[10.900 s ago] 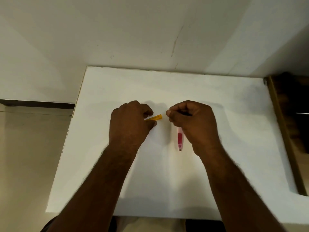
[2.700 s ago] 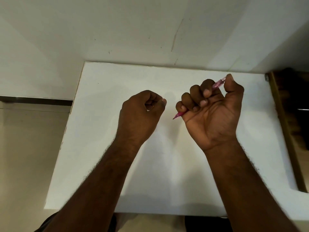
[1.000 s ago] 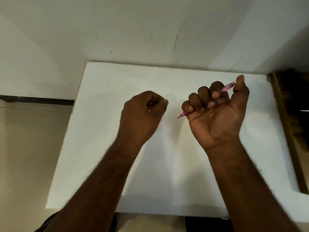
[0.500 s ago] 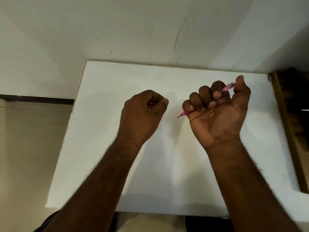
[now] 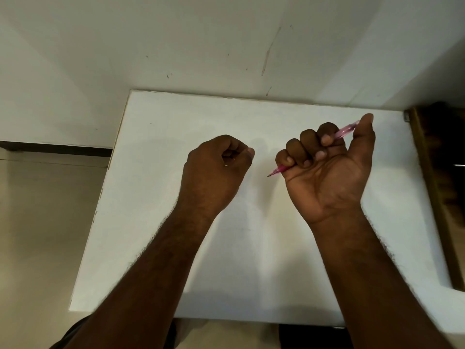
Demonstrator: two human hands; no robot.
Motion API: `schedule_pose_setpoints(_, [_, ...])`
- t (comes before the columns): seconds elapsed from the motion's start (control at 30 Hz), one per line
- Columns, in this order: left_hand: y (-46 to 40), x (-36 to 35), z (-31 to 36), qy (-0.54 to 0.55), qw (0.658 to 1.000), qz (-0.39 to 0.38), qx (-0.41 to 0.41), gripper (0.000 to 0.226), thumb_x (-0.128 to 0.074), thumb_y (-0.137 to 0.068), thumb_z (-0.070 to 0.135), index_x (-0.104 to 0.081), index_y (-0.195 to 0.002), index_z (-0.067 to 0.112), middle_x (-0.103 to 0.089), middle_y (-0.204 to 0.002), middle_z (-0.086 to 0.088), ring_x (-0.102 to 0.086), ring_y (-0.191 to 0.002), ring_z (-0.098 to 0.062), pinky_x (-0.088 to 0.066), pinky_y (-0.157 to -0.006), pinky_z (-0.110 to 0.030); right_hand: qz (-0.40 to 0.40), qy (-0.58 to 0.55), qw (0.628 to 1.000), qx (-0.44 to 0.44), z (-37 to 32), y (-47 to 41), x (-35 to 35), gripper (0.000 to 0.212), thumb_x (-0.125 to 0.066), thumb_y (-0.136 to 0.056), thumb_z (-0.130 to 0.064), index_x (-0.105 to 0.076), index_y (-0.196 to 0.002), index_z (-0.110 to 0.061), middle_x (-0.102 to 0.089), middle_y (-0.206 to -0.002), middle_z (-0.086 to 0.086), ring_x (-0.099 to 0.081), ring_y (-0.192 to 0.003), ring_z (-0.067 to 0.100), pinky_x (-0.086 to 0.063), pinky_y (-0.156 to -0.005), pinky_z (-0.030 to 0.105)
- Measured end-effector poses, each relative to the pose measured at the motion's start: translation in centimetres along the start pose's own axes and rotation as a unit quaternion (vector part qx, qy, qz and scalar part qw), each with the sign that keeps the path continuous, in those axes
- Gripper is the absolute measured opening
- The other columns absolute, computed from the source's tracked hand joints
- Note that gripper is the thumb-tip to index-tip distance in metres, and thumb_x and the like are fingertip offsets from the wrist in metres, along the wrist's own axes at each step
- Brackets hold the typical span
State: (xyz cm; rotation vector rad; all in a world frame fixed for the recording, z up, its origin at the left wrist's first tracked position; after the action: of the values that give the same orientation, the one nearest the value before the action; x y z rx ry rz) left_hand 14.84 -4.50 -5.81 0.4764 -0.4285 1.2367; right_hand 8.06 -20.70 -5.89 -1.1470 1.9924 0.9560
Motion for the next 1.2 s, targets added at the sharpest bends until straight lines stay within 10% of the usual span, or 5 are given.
schedule_pose_setpoints(1.2, [-0.1,-0.5,-0.1,0.004,0.999,-0.045,-0.009,0.027,-0.080,-0.077,0.042,-0.074,-0.097,0.025,-0.073,-0.088,0.015,-0.066,-0.089,-0.003,-0.040,-0.070,-0.008,0.018,-0.137,0.990,0.036,-1.0,0.4,1.3,0.051,-0.037,-0.095,-0.054,-0.044,-0.063,-0.014,-0.029,-0.052,-0.001,-0.026,-0.051,0.019,-0.032,-0.059,0.031])
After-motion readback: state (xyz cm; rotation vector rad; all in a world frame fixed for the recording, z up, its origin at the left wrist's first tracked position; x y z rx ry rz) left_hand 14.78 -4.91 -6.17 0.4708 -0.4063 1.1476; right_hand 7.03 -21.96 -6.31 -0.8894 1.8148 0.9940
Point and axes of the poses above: each hand's wrist, its own y-axis away from the middle knuckle, its own x-axis out of the back of the hand, z = x × y, the point moved 10 cm from there along -y, towards the middle knuckle
